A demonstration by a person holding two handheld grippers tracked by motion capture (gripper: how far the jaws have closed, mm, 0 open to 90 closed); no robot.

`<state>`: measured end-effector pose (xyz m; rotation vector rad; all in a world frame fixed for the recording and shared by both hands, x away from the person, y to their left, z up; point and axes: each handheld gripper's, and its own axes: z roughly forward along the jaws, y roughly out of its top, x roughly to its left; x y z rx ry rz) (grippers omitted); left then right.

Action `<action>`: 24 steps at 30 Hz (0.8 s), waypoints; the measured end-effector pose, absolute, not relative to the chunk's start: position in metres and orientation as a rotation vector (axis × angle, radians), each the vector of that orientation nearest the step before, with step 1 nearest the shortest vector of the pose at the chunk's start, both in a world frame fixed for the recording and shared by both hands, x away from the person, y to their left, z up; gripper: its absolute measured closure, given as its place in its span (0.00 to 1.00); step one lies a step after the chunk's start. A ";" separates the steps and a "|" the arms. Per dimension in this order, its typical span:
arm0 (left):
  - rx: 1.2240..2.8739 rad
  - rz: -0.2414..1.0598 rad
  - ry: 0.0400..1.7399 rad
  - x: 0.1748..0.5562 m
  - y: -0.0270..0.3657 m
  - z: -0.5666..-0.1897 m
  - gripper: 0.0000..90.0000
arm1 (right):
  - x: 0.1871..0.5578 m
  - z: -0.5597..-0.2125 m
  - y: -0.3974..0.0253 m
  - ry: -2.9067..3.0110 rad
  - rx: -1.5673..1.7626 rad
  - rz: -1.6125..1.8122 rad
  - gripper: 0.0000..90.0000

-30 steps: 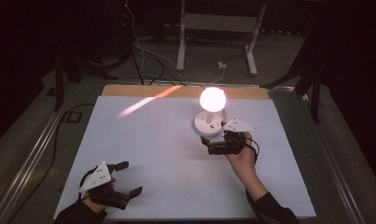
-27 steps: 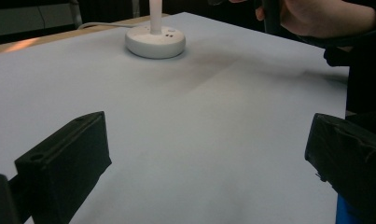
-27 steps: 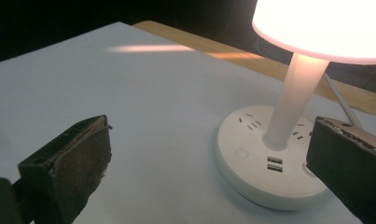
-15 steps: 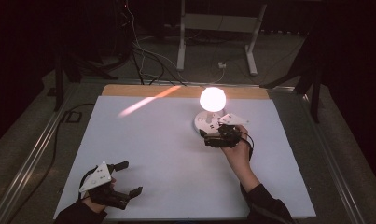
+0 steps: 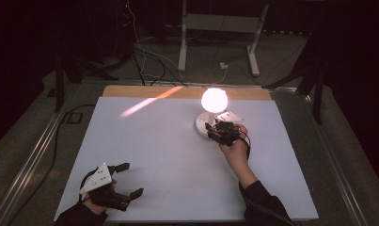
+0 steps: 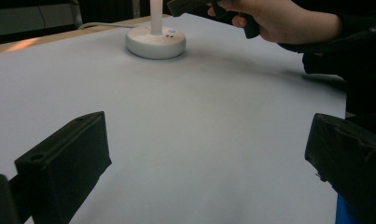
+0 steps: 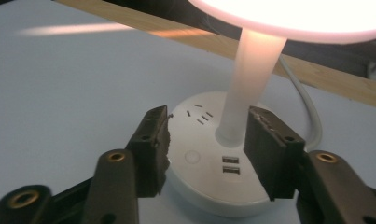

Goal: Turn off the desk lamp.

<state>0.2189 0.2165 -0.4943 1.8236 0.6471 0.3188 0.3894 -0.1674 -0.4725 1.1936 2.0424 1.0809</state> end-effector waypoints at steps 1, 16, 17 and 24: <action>1.824 0.318 0.646 0.219 0.217 -0.494 0.01 | 0.389 -0.472 -0.167 2.042 1.194 1.081 0.71; 1.824 0.319 0.648 0.219 0.217 -0.494 0.01 | 0.400 -0.484 -0.159 2.105 1.209 1.018 1.00; 1.824 0.318 0.649 0.219 0.216 -0.495 0.01 | 0.400 -0.484 -0.159 2.105 1.209 1.018 1.00; 1.825 0.317 0.648 0.219 0.216 -0.495 0.01 | 0.406 -0.491 -0.156 2.126 1.226 1.005 1.00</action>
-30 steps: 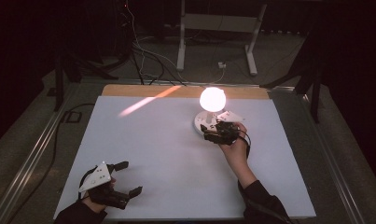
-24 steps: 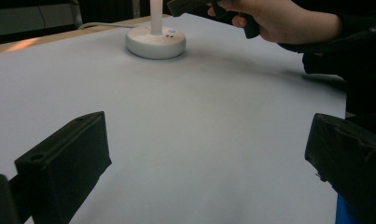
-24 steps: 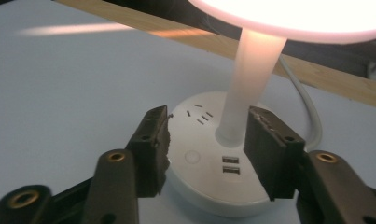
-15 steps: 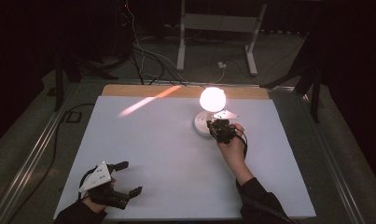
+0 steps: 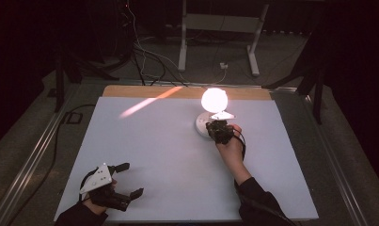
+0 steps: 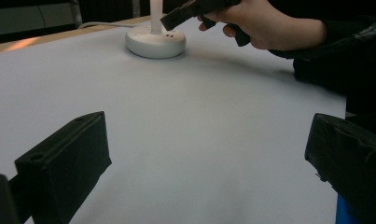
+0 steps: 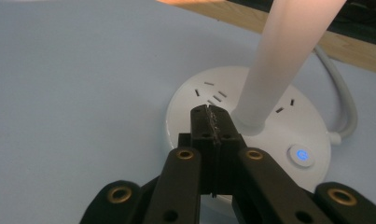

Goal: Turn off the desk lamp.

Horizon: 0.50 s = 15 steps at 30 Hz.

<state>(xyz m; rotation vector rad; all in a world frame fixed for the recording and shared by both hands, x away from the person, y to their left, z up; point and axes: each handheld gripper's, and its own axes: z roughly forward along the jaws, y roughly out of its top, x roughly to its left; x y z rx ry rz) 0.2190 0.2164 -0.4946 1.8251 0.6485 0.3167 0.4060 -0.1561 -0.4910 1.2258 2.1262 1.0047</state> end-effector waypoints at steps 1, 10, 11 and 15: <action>1.825 0.318 0.647 0.219 0.217 -0.494 0.01 | 0.407 -0.492 -0.155 2.127 1.226 1.000 1.00; 1.820 0.318 0.654 0.219 0.217 -0.495 0.01 | 0.413 -0.500 -0.153 2.138 1.233 0.971 1.00; 1.822 0.317 0.655 0.219 0.217 -0.495 0.01 | 0.413 -0.501 -0.153 2.142 1.234 0.972 1.00; 1.820 0.316 0.654 0.219 0.217 -0.495 0.01 | 0.414 -0.503 -0.153 2.143 1.229 0.968 1.00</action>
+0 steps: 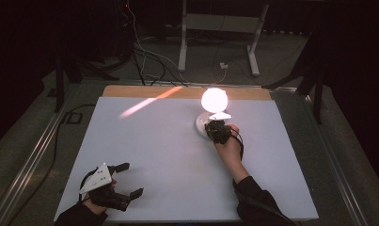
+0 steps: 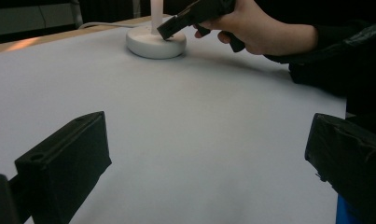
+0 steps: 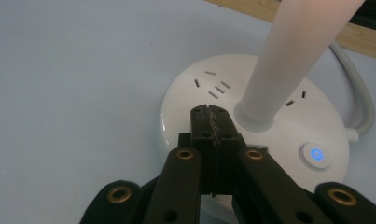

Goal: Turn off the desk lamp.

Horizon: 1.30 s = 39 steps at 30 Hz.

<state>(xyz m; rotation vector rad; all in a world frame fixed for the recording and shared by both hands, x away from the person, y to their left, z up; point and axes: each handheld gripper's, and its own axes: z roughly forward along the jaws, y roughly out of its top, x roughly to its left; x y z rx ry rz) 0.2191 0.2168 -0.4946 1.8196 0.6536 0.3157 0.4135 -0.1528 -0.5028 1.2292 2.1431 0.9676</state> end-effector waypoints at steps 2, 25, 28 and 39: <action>1.822 0.315 0.653 0.219 0.217 -0.495 0.01 | 0.414 -0.503 -0.153 2.146 1.232 0.969 1.00; 1.830 0.317 0.651 0.219 0.216 -0.495 0.01 | 0.412 -0.474 -0.149 2.126 1.238 1.039 1.00; 1.826 0.315 0.651 0.219 0.216 -0.495 0.01 | 0.411 -0.472 -0.149 2.125 1.228 1.036 1.00; 1.825 0.316 0.652 0.220 0.217 -0.495 0.01 | 0.414 -0.480 -0.149 2.142 1.239 0.999 1.00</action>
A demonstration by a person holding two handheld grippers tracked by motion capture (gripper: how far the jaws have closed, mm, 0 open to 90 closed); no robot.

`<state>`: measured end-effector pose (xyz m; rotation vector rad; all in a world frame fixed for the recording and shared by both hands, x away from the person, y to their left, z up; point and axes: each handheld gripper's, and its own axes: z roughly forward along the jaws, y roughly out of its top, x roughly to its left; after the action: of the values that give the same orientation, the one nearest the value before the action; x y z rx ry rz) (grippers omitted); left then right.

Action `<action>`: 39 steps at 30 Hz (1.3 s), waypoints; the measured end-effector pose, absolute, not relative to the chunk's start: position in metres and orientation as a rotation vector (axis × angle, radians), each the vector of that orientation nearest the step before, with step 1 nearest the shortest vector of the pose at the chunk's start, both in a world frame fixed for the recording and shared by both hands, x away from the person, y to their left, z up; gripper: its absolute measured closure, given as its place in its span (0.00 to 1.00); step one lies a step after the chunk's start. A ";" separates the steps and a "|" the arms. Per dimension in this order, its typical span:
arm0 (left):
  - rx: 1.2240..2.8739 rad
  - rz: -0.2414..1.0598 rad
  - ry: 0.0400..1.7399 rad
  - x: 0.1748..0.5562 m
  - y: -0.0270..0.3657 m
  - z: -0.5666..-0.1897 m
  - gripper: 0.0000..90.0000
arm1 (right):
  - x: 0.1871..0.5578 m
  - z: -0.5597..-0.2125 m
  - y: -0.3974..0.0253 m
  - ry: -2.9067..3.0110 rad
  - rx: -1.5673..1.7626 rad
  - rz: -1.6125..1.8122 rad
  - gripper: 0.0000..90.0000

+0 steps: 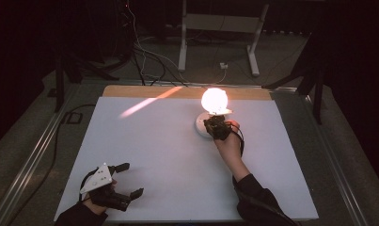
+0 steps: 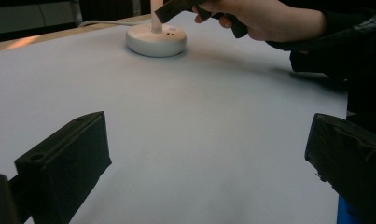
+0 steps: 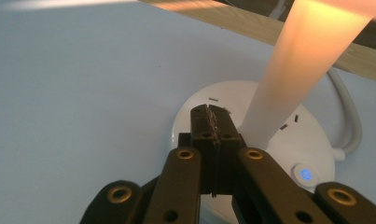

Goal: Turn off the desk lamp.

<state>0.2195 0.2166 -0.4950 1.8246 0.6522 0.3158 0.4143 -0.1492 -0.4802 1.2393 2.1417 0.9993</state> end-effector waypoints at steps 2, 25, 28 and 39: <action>1.827 0.317 0.653 0.219 0.216 -0.495 0.01 | 0.415 -0.482 -0.150 2.142 1.247 0.998 1.00; 1.825 0.319 0.648 0.218 0.216 -0.494 0.01 | 0.417 -0.499 -0.151 2.171 1.270 0.951 1.00; 1.824 0.318 0.649 0.218 0.216 -0.494 0.01 | 0.416 -0.500 -0.151 2.170 1.261 0.951 1.00; 1.821 0.318 0.650 0.219 0.216 -0.494 0.01 | 0.415 -0.493 -0.153 2.138 1.271 0.993 1.00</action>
<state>0.2185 0.2164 -0.4944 1.8214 0.6501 0.3182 0.4150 -0.1533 -0.4928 1.2709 2.1376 0.9935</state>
